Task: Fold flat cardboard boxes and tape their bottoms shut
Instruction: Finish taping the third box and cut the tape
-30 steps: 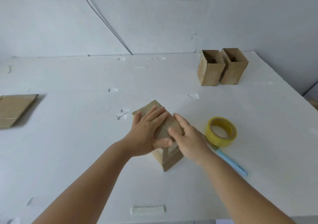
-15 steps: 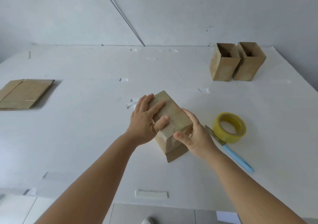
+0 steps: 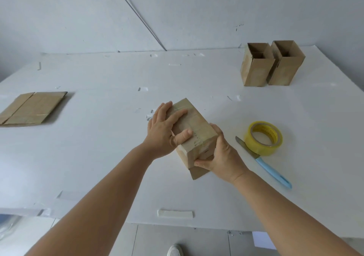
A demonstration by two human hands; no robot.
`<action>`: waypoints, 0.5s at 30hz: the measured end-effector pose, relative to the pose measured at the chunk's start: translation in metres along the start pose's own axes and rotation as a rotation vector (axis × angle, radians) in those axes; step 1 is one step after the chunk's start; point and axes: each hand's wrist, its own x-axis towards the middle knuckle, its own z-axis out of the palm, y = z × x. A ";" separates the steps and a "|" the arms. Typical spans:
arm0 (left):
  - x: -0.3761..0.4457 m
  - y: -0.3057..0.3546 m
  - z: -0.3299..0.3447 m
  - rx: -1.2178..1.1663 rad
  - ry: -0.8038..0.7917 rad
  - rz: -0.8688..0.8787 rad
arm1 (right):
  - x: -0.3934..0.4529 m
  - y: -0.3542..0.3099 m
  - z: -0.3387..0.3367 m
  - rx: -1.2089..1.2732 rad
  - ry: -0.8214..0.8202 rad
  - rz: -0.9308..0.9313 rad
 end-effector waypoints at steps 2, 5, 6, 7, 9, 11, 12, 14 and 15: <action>0.001 0.001 -0.001 -0.018 -0.006 -0.067 | -0.001 0.001 -0.006 0.127 -0.001 -0.014; 0.001 0.001 -0.003 -0.209 -0.075 -0.148 | 0.003 0.006 -0.012 0.151 0.044 -0.007; 0.002 0.000 -0.005 -0.264 -0.092 -0.152 | 0.002 0.008 -0.014 0.143 0.053 -0.004; 0.002 0.000 -0.006 -0.309 -0.101 -0.159 | 0.002 0.012 -0.014 0.139 0.058 -0.001; 0.002 0.000 -0.008 -0.399 -0.100 -0.194 | 0.000 0.015 -0.018 0.149 0.046 0.014; 0.001 0.002 -0.009 -0.513 -0.084 -0.221 | 0.000 0.013 -0.025 0.242 -0.010 0.035; 0.001 0.002 -0.008 -0.574 -0.071 -0.223 | 0.002 0.008 -0.028 0.281 -0.052 0.027; 0.002 0.000 -0.008 -0.683 -0.058 -0.201 | 0.008 0.000 -0.033 0.304 -0.109 -0.002; 0.001 0.001 -0.008 -0.710 -0.067 -0.193 | 0.011 -0.004 -0.035 0.291 -0.121 -0.014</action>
